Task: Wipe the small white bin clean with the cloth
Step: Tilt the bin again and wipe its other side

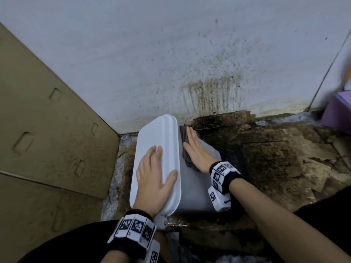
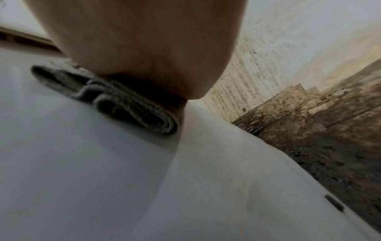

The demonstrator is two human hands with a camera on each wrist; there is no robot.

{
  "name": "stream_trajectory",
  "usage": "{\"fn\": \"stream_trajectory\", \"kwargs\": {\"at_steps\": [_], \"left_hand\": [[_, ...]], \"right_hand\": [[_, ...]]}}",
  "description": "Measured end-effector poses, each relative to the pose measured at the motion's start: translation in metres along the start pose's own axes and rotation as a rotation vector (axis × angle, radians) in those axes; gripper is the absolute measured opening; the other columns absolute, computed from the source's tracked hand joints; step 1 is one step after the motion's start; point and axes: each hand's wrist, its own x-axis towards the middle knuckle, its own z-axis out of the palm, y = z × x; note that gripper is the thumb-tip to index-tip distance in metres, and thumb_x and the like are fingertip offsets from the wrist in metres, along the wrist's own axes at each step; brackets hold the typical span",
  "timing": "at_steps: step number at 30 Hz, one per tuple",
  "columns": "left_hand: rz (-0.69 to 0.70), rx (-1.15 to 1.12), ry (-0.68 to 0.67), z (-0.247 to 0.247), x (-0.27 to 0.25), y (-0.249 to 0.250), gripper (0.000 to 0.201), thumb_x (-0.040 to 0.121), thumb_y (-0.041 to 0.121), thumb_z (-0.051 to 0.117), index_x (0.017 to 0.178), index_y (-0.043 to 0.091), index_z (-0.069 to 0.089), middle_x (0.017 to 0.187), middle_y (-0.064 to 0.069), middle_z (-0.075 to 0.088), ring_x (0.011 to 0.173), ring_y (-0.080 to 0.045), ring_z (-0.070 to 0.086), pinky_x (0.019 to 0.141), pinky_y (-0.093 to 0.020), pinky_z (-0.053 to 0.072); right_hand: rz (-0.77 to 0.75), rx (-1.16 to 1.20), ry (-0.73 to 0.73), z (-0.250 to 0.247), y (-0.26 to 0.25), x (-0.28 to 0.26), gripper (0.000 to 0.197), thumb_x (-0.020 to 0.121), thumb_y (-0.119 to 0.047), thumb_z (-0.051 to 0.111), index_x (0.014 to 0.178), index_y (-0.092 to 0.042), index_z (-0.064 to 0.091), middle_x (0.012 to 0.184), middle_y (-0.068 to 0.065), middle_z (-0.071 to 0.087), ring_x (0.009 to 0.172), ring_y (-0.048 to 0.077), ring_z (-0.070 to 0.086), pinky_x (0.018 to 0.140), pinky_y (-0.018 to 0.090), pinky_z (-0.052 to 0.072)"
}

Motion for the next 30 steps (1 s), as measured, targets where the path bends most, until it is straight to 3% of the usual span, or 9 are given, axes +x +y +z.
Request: {"fn": "stream_trajectory", "kwargs": {"at_steps": [6, 10, 15, 17, 21, 27, 30], "left_hand": [[-0.014, -0.025, -0.009, 0.001, 0.0, 0.005, 0.075, 0.089, 0.06, 0.038, 0.153, 0.024, 0.026, 0.159, 0.005, 0.019, 0.15, -0.015, 0.013, 0.12, -0.046, 0.017], [-0.029, -0.052, -0.005, 0.0, 0.001, 0.004, 0.073, 0.088, 0.06, 0.041, 0.151, 0.027, 0.026, 0.159, 0.008, 0.019, 0.15, -0.016, 0.015, 0.119, -0.05, 0.019], [-0.042, -0.049, -0.007, 0.0, 0.001, 0.005, 0.072, 0.087, 0.06, 0.041, 0.15, 0.029, 0.027, 0.158, 0.009, 0.019, 0.149, -0.015, 0.015, 0.119, -0.049, 0.019], [-0.043, -0.044, -0.007, -0.001, 0.001, 0.005, 0.072, 0.087, 0.059, 0.042, 0.15, 0.028, 0.028, 0.158, 0.008, 0.02, 0.149, -0.015, 0.015, 0.119, -0.048, 0.019], [-0.046, -0.046, -0.005, -0.001, 0.001, 0.007, 0.073, 0.086, 0.059, 0.041, 0.15, 0.028, 0.028, 0.158, 0.009, 0.02, 0.149, -0.014, 0.015, 0.119, -0.047, 0.018], [-0.057, -0.029, 0.002, -0.002, 0.001, 0.004, 0.075, 0.084, 0.059, 0.041, 0.15, 0.025, 0.029, 0.157, 0.007, 0.023, 0.148, -0.016, 0.018, 0.119, -0.048, 0.019], [-0.052, -0.02, 0.012, -0.001, 0.003, 0.005, 0.076, 0.083, 0.06, 0.04, 0.149, 0.024, 0.03, 0.156, 0.006, 0.024, 0.147, -0.018, 0.019, 0.118, -0.048, 0.019]], "right_hand": [[0.216, 0.027, -0.027, -0.014, 0.02, -0.001, 0.052, 0.111, -0.024, 0.015, 0.158, -0.009, 0.001, 0.166, 0.003, -0.015, 0.153, 0.02, -0.017, 0.12, 0.03, -0.011], [0.367, 0.08, 0.013, -0.007, 0.058, -0.011, 0.053, 0.111, -0.025, 0.015, 0.158, -0.01, -0.005, 0.167, 0.005, -0.014, 0.154, 0.018, -0.015, 0.12, 0.029, -0.008], [0.487, 0.163, 0.019, -0.003, 0.078, -0.013, 0.049, 0.11, -0.014, 0.015, 0.155, 0.002, 0.007, 0.165, 0.014, -0.016, 0.153, 0.026, -0.017, 0.12, 0.034, -0.008], [0.501, 0.169, 0.013, -0.003, 0.085, -0.016, 0.05, 0.11, -0.016, 0.015, 0.156, 0.0, 0.005, 0.166, 0.012, -0.016, 0.153, 0.025, -0.016, 0.12, 0.034, -0.006], [0.535, 0.266, 0.075, 0.002, 0.095, -0.023, 0.062, 0.108, -0.041, 0.02, 0.158, -0.016, -0.008, 0.167, 0.002, -0.013, 0.154, 0.017, -0.01, 0.124, 0.036, -0.005], [0.553, 0.246, 0.105, 0.02, 0.078, -0.033, 0.064, 0.108, -0.043, 0.02, 0.158, -0.019, -0.011, 0.167, 0.003, -0.018, 0.154, 0.02, -0.014, 0.124, 0.04, -0.006], [0.451, 0.232, 0.08, 0.032, 0.04, -0.054, 0.059, 0.109, -0.039, 0.015, 0.156, -0.022, -0.017, 0.165, 0.002, -0.022, 0.152, 0.018, -0.021, 0.122, 0.04, -0.008]]}}
